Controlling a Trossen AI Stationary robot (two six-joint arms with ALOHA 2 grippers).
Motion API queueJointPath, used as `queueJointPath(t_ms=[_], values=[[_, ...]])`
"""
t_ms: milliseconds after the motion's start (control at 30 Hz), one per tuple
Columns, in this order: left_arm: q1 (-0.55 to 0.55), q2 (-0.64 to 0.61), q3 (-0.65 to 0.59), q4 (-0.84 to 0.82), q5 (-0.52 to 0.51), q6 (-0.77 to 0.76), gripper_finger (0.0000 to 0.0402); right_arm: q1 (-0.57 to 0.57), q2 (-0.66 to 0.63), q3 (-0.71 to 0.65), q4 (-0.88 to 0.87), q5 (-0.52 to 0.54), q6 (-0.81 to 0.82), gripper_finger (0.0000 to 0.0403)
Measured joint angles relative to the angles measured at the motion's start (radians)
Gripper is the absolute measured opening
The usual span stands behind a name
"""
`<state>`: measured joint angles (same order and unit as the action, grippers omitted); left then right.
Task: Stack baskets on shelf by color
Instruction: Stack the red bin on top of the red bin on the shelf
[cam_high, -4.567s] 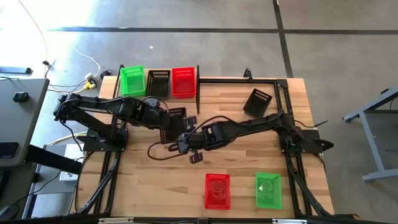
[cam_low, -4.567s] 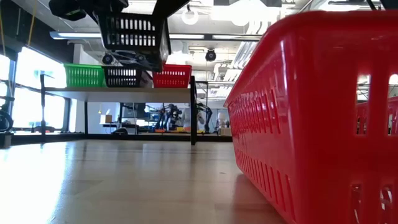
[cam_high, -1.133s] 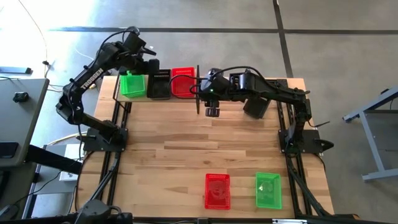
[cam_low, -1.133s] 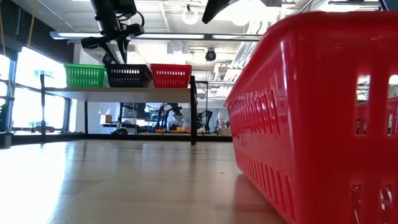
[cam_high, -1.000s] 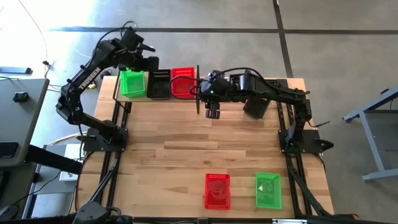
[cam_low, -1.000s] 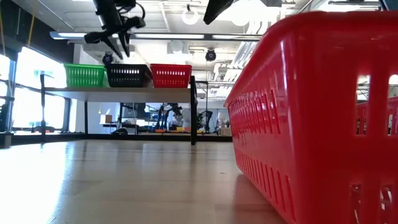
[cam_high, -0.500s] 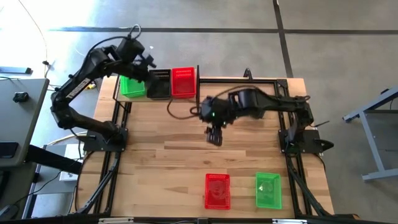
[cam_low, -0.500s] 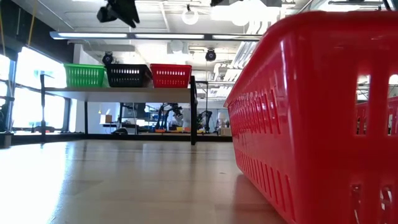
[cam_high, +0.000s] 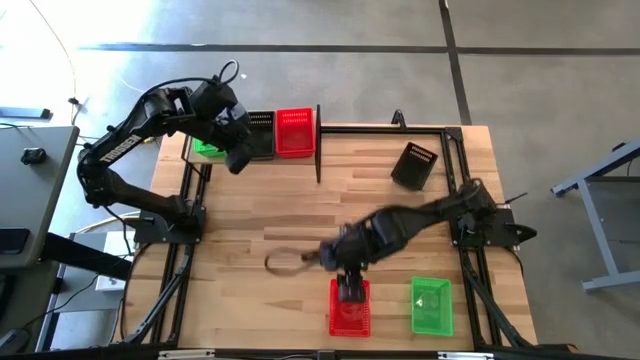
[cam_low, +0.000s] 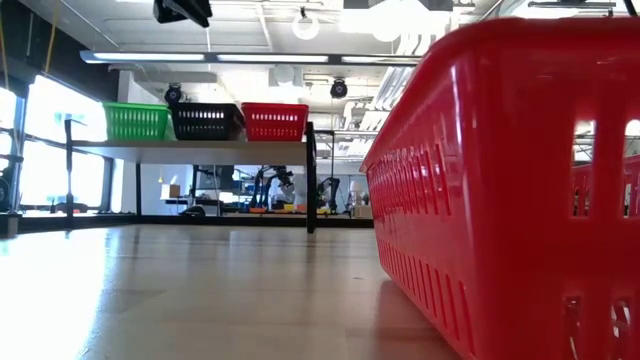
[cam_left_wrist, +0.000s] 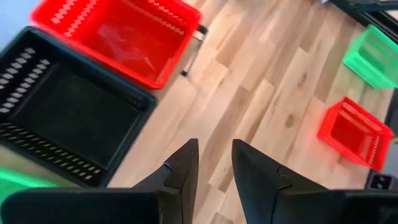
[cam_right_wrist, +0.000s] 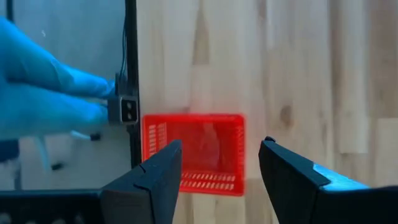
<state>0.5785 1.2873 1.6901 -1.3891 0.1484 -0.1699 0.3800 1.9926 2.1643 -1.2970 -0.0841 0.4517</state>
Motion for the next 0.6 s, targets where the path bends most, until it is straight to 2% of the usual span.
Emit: queueJointPath(t_ms=[200,367,600], values=[[-0.053,0.000,0.000,0.001,0.001,-0.002,0.0087,0.094,0.065,0.000,0.020,-0.013,0.019,0.0197],[-0.058,0.000,0.000,0.002,-0.003,-0.017,0.0087,0.138,0.119,0.000,0.061,-0.104,0.023,0.0197],[-0.058,0.000,0.000,-0.003,-0.003,-0.049,0.0087,0.208,0.182,0.000,0.109,-0.107,0.024,0.0197]])
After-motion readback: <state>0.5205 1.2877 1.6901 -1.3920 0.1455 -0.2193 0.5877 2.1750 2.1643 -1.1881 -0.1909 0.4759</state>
